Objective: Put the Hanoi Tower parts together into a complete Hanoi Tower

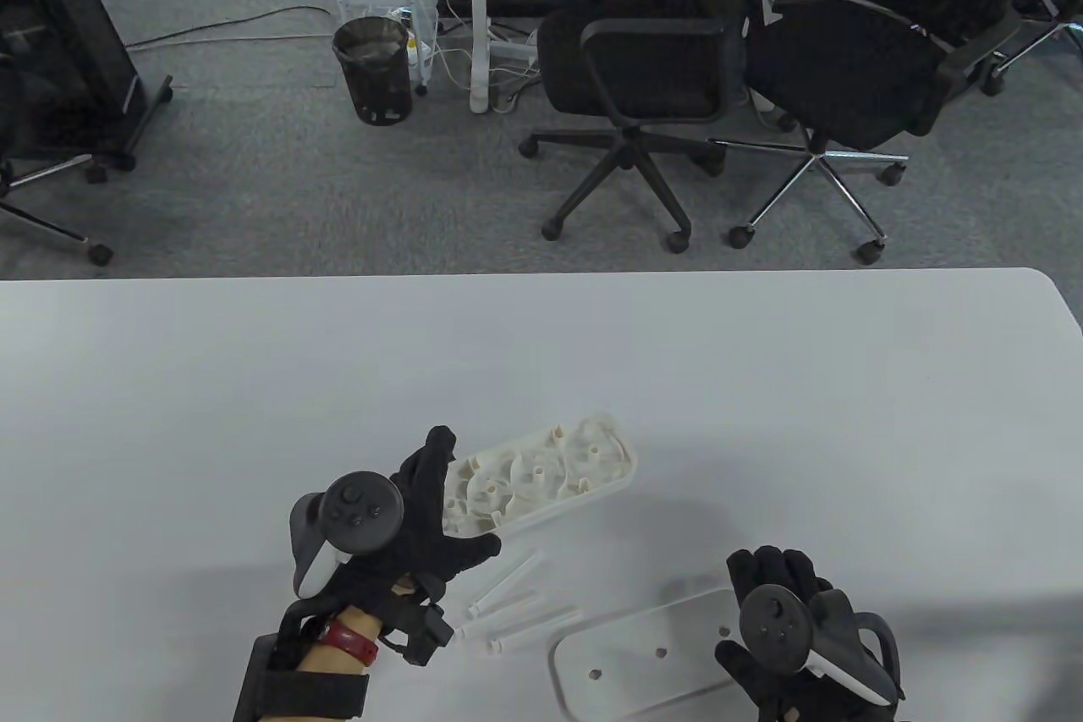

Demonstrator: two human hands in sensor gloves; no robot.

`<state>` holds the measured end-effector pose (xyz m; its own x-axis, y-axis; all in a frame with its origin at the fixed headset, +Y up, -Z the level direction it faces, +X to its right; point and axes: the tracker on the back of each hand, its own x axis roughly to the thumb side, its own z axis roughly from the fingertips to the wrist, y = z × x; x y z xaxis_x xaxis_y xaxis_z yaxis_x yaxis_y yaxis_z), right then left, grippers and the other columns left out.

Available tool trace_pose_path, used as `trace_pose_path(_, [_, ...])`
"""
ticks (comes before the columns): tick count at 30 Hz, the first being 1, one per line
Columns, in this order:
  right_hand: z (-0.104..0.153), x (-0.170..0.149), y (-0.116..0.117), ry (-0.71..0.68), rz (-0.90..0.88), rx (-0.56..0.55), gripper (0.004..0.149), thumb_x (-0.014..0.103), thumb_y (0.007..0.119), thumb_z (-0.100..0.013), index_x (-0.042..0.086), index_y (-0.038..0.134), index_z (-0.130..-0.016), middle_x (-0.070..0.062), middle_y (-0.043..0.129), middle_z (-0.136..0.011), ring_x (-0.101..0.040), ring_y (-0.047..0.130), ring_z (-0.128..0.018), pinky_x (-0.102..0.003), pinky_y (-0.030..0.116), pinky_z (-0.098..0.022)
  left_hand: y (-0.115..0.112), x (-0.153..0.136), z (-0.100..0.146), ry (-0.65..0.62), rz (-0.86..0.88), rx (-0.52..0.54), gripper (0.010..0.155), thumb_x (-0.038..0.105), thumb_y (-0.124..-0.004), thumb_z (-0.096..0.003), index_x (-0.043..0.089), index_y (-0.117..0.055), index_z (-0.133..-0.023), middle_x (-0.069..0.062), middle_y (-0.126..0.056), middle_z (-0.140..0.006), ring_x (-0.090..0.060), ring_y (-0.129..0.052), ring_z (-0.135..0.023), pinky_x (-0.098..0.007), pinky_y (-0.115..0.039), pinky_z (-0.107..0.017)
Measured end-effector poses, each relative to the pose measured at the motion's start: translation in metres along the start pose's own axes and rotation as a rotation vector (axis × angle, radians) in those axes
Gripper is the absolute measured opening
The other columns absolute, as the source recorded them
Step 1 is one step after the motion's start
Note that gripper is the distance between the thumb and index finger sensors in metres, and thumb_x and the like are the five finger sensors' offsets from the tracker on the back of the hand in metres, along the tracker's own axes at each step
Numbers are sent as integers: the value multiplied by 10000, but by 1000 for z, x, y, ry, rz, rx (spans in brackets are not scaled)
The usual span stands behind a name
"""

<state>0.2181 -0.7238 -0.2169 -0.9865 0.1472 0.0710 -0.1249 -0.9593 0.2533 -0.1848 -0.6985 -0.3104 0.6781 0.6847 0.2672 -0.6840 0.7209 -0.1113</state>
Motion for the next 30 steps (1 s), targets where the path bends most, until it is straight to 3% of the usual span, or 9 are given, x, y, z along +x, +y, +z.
trace_pose_path(7, [-1,-2,0,-7,-36,9,895,480,702,-384,163,142,-1005,-231,144,-1103,-549,155,-987,-682,286,-704,11,11,11,-47,0,22,1211,566,-986,-292,207,-159,-1101,-171,-407,-1139,-529,-608,-937,-627,-564,-713])
trace_pose_path(14, [-5,1,6,-29,-37,39,893,479,703,-385,164,143,-1006,-228,143,-1104,-547,152,-988,-682,284,-705,37,32,40,-138,-74,38,1223,589,-982,-286,227,-149,-1105,-168,-433,-1142,-517,-657,-918,-615,-593,-710])
trace_pose_path(18, [-3,-1,5,-32,-44,4,888,475,706,-382,162,157,-1006,-225,157,-1104,-544,163,-989,-681,290,-705,36,19,53,-174,11,100,1236,602,-981,-285,221,-142,-1109,-187,-447,-1135,-511,-683,-894,-612,-605,-704])
trace_pose_path(20, [-4,-2,5,-37,-51,-4,885,472,709,-382,161,165,-1007,-224,164,-1105,-542,169,-990,-679,294,-706,35,12,51,-178,83,39,1241,587,-989,-292,212,-129,-1105,-201,-436,-1130,-521,-669,-892,-621,-591,-702])
trace_pose_path(30, [-8,1,6,-132,-61,-15,885,463,729,-375,167,189,-1011,-207,175,-1112,-530,165,-999,-679,282,-710,34,-1,55,-169,117,42,1242,575,-991,-294,205,-125,-1103,-206,-429,-1129,-517,-656,-903,-624,-578,-710])
